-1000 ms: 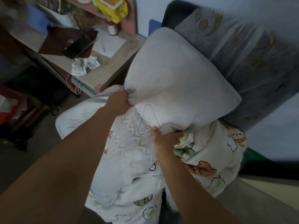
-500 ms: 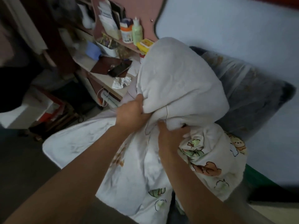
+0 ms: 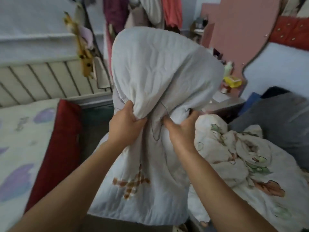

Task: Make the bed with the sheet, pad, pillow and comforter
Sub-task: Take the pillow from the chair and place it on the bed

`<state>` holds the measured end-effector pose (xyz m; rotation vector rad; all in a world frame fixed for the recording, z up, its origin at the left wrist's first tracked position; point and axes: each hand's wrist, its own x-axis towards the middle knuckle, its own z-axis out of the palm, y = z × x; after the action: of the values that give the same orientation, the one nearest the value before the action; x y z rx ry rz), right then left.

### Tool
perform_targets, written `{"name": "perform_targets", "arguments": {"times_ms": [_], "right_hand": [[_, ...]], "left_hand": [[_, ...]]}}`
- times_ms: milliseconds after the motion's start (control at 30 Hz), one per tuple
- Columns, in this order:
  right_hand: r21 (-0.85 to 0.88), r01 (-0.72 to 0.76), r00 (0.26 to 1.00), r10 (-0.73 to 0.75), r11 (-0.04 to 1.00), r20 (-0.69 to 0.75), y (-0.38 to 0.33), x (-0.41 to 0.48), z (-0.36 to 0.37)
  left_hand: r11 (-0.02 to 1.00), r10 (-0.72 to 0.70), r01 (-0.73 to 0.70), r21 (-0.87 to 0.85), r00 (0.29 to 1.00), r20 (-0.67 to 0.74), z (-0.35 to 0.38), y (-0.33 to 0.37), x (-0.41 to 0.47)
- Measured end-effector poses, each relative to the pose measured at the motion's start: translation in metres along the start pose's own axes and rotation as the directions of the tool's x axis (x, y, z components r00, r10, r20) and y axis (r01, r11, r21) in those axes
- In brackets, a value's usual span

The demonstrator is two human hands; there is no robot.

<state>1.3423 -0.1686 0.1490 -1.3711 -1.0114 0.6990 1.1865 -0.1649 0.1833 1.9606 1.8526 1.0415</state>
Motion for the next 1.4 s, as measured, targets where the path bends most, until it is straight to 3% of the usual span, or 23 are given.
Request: {"name": "perform_targets", "arguments": {"times_ms": [133, 233, 333, 567, 733, 833, 967, 1100, 1233, 1400], "right_hand": [[0.03, 0.049, 0.965, -0.055, 0.998, 0.258, -0.041, -0.076, 0.063], [0.059, 0.089, 0.894, -0.106, 0.994, 0.436, -0.072, -0.134, 0.116], [0.149, 0.096, 0.781, -0.167, 0.984, 0.602, -0.094, -0.186, 0.164], [0.224, 0.083, 0.376, -0.238, 0.971, 0.895, -0.13, -0.29, 0.246], [0.257, 0.099, 0.118, -0.268, 0.961, 0.956, -0.147, -0.359, 0.275], [0.275, 0.113, 0.019, -0.279, 0.955, 0.96, -0.149, -0.397, 0.284], [0.285, 0.082, -0.167, -0.268, 0.955, 0.949, -0.153, -0.468, 0.292], [0.289, 0.047, -0.253, -0.269, 0.956, 0.929, -0.158, -0.533, 0.299], [0.294, 0.045, -0.314, -0.266, 0.955, 0.911, -0.166, -0.598, 0.305], [0.295, 0.038, -0.329, -0.266, 0.955, 0.906, -0.182, -0.688, 0.32]], "left_hand": [[0.985, -0.168, 0.172, 0.015, 0.972, -0.162, -0.096, -0.057, -0.063], [0.957, -0.262, 0.286, 0.035, 0.914, -0.31, -0.166, -0.095, -0.112], [0.923, -0.328, 0.383, 0.041, 0.837, -0.438, -0.223, -0.126, -0.162], [0.766, -0.492, 0.64, -0.058, 0.526, -0.694, -0.307, -0.155, -0.269], [0.661, -0.514, 0.733, -0.159, 0.288, -0.808, -0.338, -0.162, -0.337], [0.628, -0.535, 0.739, -0.242, 0.185, -0.824, -0.348, -0.161, -0.374], [0.559, -0.534, 0.755, -0.343, 0.012, -0.845, -0.362, -0.16, -0.437], [0.51, -0.521, 0.758, -0.406, -0.103, -0.847, -0.383, -0.168, -0.493], [0.508, -0.508, 0.748, -0.426, -0.139, -0.85, -0.41, -0.187, -0.548], [0.473, -0.501, 0.762, -0.442, -0.18, -0.846, -0.462, -0.214, -0.613]]}}
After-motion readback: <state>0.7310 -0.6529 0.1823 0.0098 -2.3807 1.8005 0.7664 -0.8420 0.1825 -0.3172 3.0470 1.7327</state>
